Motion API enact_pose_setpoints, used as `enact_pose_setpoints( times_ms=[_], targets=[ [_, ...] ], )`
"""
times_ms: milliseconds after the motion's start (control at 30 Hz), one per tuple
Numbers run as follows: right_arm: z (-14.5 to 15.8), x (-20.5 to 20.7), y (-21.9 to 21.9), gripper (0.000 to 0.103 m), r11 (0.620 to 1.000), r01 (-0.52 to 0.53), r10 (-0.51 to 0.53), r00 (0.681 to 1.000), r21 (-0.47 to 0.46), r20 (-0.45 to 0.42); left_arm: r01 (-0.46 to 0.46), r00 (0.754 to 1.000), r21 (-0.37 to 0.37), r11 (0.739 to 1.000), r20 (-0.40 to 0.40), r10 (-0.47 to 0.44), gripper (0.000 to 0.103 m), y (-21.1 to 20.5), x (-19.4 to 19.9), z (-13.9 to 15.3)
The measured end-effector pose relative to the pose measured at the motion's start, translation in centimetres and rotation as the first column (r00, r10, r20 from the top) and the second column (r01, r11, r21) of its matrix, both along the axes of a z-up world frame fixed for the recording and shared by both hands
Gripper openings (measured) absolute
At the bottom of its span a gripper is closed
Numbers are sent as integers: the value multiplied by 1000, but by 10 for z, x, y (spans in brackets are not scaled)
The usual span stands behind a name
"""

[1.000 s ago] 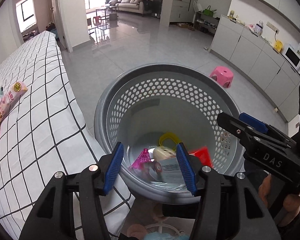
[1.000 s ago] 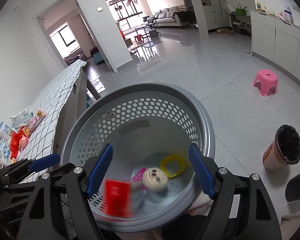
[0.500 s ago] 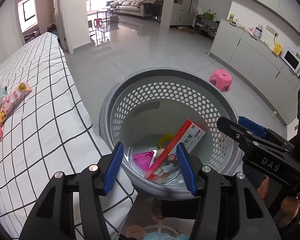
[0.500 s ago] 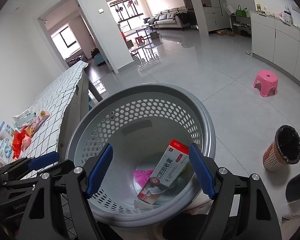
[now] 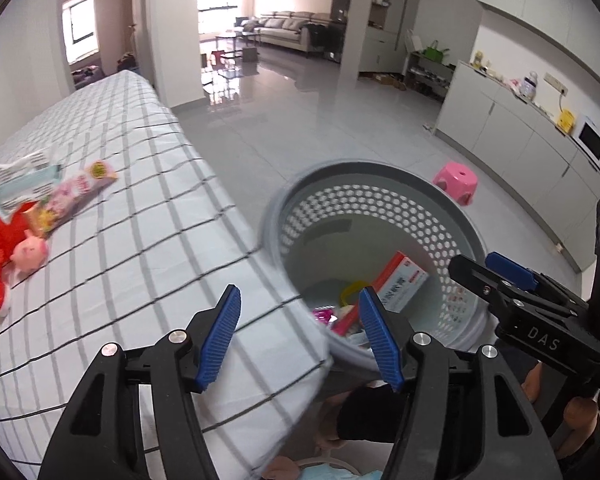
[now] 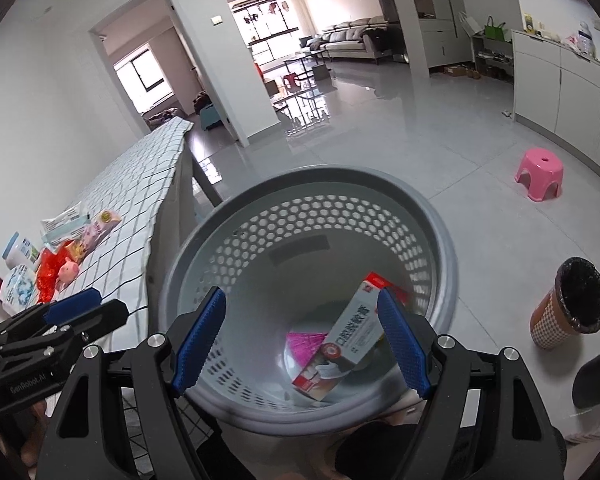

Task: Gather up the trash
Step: 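Move both open grippers back from the basket toward the table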

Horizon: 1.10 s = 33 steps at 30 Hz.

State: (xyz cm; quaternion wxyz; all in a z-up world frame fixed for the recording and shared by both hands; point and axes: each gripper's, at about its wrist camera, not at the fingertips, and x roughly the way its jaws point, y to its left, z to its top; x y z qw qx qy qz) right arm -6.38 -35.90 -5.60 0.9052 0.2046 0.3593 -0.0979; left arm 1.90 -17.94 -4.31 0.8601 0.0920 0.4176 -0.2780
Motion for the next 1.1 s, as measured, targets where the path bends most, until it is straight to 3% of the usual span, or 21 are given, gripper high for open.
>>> enact_pose_setpoints(
  times_ms=[333,533,733,867,1100],
  targets=[
    [9,24,53,75,991,-129,129,992,-25,11,-147,989,-17,989,32,148,64,69,7,9],
    [15,41,89,75,974,-223,224,974,-37,22,-257,965,-19,966,45,258,70,119,12,13],
    [19,60,123,75,949,-312,314,949,-40,32,-401,914,-11,916,60,401,72,179,19,13],
    [17,70,143,75,932,-360,361,932,-39,27,-499,863,0,866,91,497,78,220,25,14],
    [14,80,170,75,908,-418,418,908,-46,11,-616,784,57,785,140,605,80,271,39,5]
  ],
)
